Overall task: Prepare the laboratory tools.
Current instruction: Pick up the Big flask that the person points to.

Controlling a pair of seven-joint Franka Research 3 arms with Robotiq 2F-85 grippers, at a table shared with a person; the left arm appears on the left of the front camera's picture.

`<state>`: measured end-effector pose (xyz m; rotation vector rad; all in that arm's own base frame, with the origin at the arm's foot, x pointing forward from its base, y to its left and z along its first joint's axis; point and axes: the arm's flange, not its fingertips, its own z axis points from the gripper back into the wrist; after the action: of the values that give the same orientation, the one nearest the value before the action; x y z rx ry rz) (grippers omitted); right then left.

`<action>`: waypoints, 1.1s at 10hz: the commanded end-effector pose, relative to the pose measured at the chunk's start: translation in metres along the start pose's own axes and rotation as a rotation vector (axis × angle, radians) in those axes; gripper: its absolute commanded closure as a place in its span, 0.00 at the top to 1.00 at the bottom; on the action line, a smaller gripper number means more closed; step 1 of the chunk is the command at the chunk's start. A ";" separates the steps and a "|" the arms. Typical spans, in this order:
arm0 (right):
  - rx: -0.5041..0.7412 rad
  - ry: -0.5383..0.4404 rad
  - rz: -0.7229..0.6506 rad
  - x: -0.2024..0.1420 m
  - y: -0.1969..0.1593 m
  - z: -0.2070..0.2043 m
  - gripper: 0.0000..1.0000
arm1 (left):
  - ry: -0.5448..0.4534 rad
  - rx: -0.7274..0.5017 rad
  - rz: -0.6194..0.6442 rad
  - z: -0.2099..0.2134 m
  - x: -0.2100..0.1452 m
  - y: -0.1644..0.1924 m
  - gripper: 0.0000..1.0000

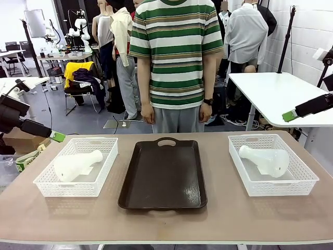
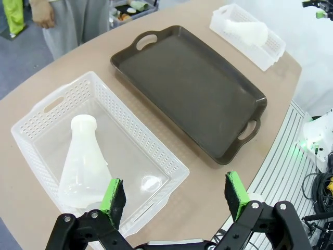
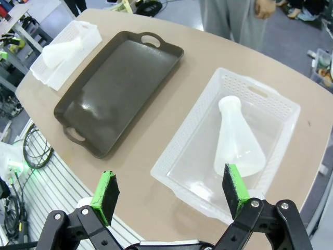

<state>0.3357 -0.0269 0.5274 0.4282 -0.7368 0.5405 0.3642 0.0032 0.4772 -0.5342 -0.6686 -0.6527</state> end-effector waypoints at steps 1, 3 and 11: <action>0.009 -0.006 0.002 0.000 0.001 0.000 1.00 | -0.001 -0.002 -0.015 0.001 0.000 0.001 1.00; 0.009 -0.006 0.002 0.000 0.001 0.000 1.00 | -0.001 -0.002 -0.015 0.001 0.000 0.001 1.00; 0.009 -0.006 0.002 0.000 0.001 0.000 1.00 | -0.001 -0.002 -0.015 0.001 0.000 0.001 1.00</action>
<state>0.3349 -0.0274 0.5286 0.4198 -0.7389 0.5383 0.3624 0.0024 0.4793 -0.5156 -0.6639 -0.6463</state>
